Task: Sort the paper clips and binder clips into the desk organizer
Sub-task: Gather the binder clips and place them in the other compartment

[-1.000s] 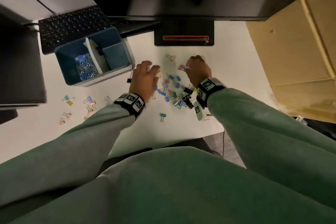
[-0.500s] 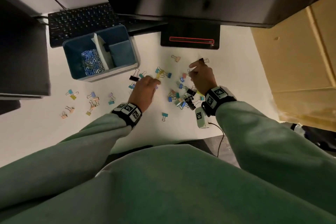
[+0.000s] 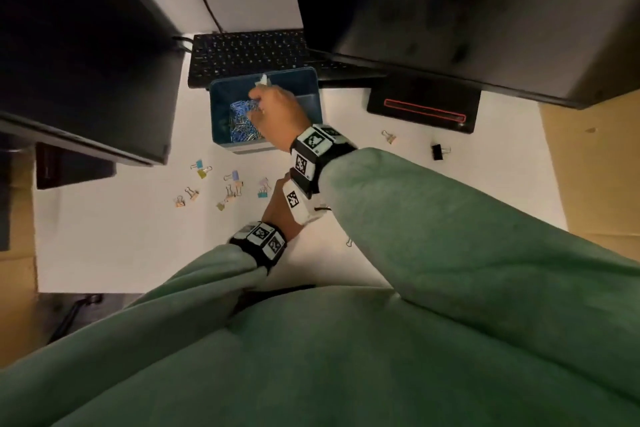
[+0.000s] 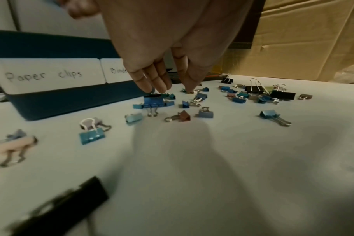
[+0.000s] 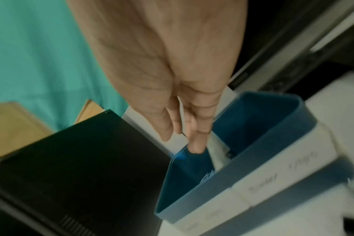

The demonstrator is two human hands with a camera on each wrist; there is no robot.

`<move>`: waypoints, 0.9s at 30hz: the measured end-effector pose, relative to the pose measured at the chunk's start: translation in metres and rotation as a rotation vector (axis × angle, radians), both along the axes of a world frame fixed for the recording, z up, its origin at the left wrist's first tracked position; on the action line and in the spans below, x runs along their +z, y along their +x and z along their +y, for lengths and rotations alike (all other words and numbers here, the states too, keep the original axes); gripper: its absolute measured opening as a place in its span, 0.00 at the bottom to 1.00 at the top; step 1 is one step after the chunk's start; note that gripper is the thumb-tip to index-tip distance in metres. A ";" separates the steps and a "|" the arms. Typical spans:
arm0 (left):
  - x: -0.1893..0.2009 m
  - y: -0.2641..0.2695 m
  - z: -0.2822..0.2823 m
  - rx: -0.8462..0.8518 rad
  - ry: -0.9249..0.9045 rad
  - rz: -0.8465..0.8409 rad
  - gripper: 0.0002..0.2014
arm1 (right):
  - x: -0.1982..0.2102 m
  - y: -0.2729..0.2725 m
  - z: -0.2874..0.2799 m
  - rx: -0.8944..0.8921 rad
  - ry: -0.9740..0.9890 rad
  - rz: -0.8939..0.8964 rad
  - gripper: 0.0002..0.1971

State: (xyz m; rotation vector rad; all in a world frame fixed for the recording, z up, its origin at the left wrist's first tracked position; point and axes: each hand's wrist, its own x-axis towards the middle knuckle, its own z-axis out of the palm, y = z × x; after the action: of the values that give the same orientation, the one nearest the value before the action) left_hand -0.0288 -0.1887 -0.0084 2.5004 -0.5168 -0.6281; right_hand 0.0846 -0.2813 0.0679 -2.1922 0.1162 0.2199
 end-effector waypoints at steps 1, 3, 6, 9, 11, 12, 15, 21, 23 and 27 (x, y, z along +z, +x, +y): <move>-0.002 0.008 0.001 0.027 0.030 -0.011 0.30 | 0.001 -0.005 -0.007 0.007 -0.034 -0.012 0.18; -0.008 0.015 0.001 -0.054 0.090 -0.061 0.26 | -0.005 -0.030 -0.031 0.011 -0.064 -0.029 0.18; -0.018 0.013 -0.007 -0.299 0.193 -0.167 0.26 | -0.027 -0.094 -0.094 -0.075 -0.190 0.075 0.12; -0.028 0.006 -0.016 -0.345 0.220 -0.268 0.23 | -0.044 -0.174 -0.161 -0.270 -0.407 0.280 0.12; -0.029 0.003 -0.024 -0.366 0.205 -0.291 0.26 | -0.057 -0.222 -0.187 -0.352 -0.486 0.475 0.21; -0.029 0.000 -0.028 -0.402 0.211 -0.261 0.28 | -0.066 -0.241 -0.193 -0.372 -0.476 0.558 0.28; -0.035 -0.008 -0.040 -0.528 0.221 -0.255 0.29 | -0.087 -0.269 -0.185 -0.402 -0.379 0.622 0.43; -0.032 -0.019 -0.066 -0.593 0.139 -0.292 0.26 | -0.101 -0.251 -0.162 -0.489 -0.278 0.434 0.41; -0.036 -0.023 -0.075 -0.662 0.107 -0.289 0.25 | -0.101 -0.246 -0.163 -0.506 -0.229 0.433 0.36; -0.038 -0.015 -0.070 -0.620 0.144 -0.299 0.26 | -0.098 -0.250 -0.174 -0.586 -0.077 0.411 0.25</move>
State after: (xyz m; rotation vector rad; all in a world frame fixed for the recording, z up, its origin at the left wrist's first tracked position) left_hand -0.0438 -0.2584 -0.0466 2.5729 -1.4354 -0.5178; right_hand -0.1650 -0.4550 -0.0298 -2.0595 0.9906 0.3302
